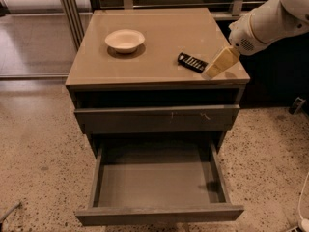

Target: Place rxbar chocolate into middle drawer

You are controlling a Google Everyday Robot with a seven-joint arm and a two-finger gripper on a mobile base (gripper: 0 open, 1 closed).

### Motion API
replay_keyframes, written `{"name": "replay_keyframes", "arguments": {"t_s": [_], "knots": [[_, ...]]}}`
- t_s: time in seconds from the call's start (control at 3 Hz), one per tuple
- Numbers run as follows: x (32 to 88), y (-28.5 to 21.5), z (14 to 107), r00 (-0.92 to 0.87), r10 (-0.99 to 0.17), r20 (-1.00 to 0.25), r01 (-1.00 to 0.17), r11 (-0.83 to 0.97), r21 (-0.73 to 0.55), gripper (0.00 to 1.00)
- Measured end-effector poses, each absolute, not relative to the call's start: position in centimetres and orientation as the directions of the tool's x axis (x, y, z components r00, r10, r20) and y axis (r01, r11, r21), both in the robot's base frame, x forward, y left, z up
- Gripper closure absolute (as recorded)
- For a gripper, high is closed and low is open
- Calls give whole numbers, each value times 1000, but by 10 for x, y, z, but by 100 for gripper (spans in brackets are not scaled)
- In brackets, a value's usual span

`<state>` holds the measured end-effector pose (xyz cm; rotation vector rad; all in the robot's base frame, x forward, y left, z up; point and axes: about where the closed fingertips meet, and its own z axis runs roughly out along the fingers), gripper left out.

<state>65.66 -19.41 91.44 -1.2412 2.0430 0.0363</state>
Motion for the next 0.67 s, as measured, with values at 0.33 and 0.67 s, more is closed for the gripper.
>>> {"name": "replay_keyframes", "arguments": {"t_s": [0.33,0.67], "knots": [[663,-199,911,-295,-731,-615,-753,574,-322,0],[689,-186,895,-317,-678,-663,-740,614,-274,0]]}}
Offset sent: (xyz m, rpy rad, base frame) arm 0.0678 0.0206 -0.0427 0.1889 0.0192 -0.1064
